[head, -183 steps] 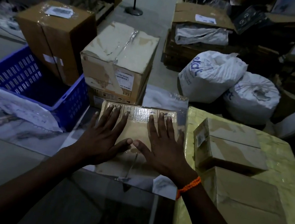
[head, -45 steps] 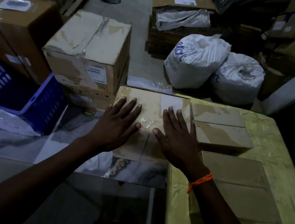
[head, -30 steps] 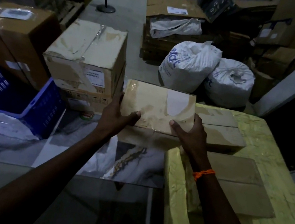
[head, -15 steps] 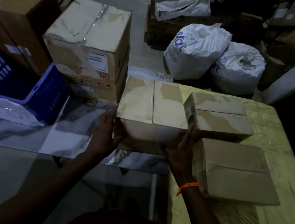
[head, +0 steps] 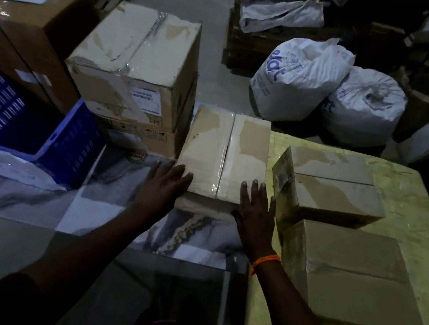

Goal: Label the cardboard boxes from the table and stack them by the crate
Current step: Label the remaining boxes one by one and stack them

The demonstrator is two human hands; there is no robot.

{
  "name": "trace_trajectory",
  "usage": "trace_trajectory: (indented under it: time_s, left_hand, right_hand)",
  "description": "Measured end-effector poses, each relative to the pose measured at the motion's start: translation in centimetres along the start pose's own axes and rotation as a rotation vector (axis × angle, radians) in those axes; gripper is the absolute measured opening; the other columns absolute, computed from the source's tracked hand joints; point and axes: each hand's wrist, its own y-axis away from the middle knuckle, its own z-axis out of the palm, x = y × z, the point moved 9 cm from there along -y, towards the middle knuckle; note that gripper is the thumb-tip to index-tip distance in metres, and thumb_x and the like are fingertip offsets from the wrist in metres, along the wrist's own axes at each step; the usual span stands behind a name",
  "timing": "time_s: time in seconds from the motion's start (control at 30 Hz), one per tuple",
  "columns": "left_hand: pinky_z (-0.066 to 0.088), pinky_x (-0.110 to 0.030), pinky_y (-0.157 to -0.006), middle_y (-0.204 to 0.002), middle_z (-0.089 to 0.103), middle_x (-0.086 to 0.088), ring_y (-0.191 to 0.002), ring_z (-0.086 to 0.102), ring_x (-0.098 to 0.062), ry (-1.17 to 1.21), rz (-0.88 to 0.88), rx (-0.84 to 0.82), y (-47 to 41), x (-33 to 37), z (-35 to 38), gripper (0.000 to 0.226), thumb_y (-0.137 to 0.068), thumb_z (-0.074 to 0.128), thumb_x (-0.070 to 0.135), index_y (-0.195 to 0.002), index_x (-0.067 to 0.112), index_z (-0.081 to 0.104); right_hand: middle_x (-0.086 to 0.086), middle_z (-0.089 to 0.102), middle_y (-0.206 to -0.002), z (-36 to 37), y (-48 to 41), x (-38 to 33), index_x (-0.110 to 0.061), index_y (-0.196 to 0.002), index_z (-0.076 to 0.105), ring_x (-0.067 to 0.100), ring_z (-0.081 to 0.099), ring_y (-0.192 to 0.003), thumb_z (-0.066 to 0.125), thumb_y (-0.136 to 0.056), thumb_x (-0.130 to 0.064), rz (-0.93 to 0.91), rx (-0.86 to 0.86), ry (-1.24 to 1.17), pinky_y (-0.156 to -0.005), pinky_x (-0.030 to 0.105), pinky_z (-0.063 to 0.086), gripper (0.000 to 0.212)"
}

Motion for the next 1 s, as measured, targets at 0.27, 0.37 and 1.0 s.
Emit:
trace_trajectory:
  time_s: [0.27,0.37,1.0]
  left_hand:
    - [0.017,-0.061,-0.116,-0.123,0.066,-0.023,-0.125,0.059,-0.041,-0.212,0.01,0.028,-8.0,-1.3,0.5,0.048,-0.074,0.07,-0.002,-0.122,-0.001,0.066]
    - [0.013,-0.061,-0.117,-0.123,0.065,-0.025,-0.128,0.057,-0.043,-0.281,0.037,0.06,-9.6,-2.3,0.7,0.045,-0.08,0.053,-0.002,-0.124,-0.004,0.065]
    - [0.0,-0.058,-0.124,-0.146,0.046,-0.033,-0.148,0.029,-0.044,-0.477,-0.103,-0.105,-13.7,-1.7,1.7,0.068,-0.078,0.074,0.021,-0.135,-0.009,0.054]
  right_hand:
    - [0.023,0.032,-0.164,1.3,-9.1,0.6,-0.012,-0.16,0.034,0.043,0.027,-0.152,0.086,-0.079,-0.01,-0.014,-0.011,-0.146,-0.119,0.05,0.031,0.096]
    - [0.025,0.032,-0.162,1.7,-11.7,0.6,-0.01,-0.159,0.035,0.045,0.027,-0.152,0.085,-0.08,-0.009,-0.056,0.017,-0.165,-0.119,0.052,0.032,0.093]
    - [0.026,0.03,-0.164,2.9,-14.8,0.7,-0.007,-0.159,0.035,0.044,0.023,-0.153,0.083,-0.081,-0.007,-0.165,0.135,-0.253,-0.122,0.052,0.029,0.092]
